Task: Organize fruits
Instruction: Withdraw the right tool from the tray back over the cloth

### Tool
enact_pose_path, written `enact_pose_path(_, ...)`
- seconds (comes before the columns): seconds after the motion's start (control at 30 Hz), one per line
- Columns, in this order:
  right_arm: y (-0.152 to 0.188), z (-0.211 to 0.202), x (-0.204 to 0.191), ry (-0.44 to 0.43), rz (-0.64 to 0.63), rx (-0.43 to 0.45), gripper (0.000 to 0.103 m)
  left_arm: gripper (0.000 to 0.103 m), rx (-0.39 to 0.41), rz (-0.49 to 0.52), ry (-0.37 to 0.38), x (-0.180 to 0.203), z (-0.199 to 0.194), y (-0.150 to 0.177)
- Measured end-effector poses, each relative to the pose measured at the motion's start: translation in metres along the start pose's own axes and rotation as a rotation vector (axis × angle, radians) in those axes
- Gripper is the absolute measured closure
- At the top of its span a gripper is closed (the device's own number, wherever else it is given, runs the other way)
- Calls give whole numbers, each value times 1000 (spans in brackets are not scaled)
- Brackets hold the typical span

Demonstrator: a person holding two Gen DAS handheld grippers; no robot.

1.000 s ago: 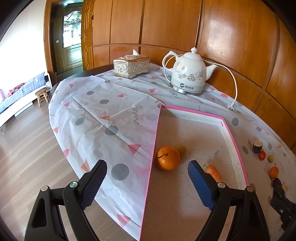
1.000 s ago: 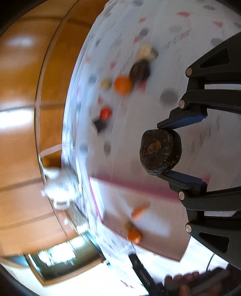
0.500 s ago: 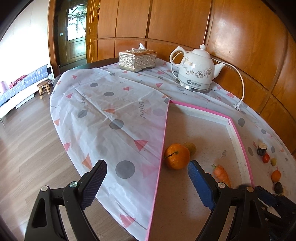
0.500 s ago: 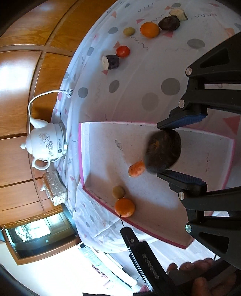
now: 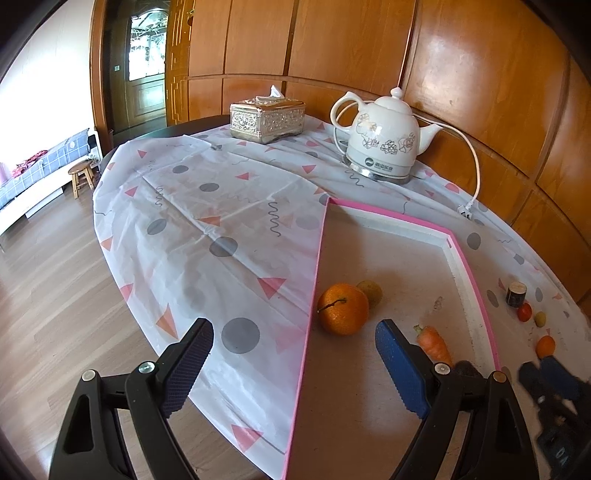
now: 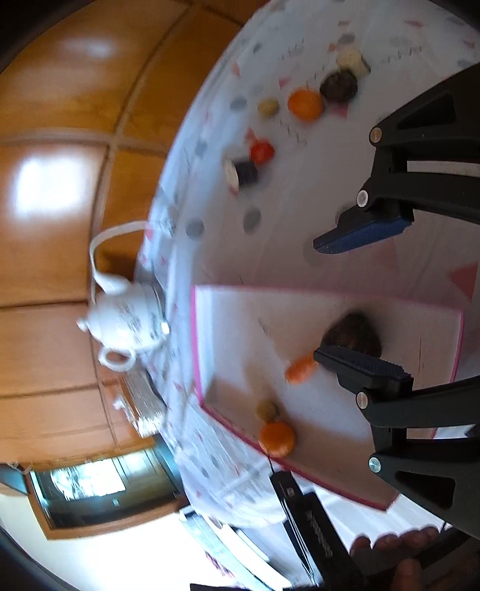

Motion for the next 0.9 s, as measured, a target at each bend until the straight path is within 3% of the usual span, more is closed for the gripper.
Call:
enact_pose_path(0.17, 4, -12, 36, 130, 72, 36, 49, 13, 1, 10, 8, 5, -2, 1)
enact_pose_path(0.27, 10, -16, 67, 192, 143, 38, 43, 13, -1, 13, 11, 6, -2, 1)
enact_pose_path(0.9, 92, -45, 261, 582, 519, -60, 39, 13, -23, 55, 35, 16, 0, 6)
Point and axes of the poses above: each gripper's, at about its wrist camera, not at the fingertips, and z roughly the way its jaws point, x to its right, y to its underside, the point moved 2 cm from there along z, roughly the way its jaws point, and after that the axes turned 6 degrees about y, right-handed, at the moved point
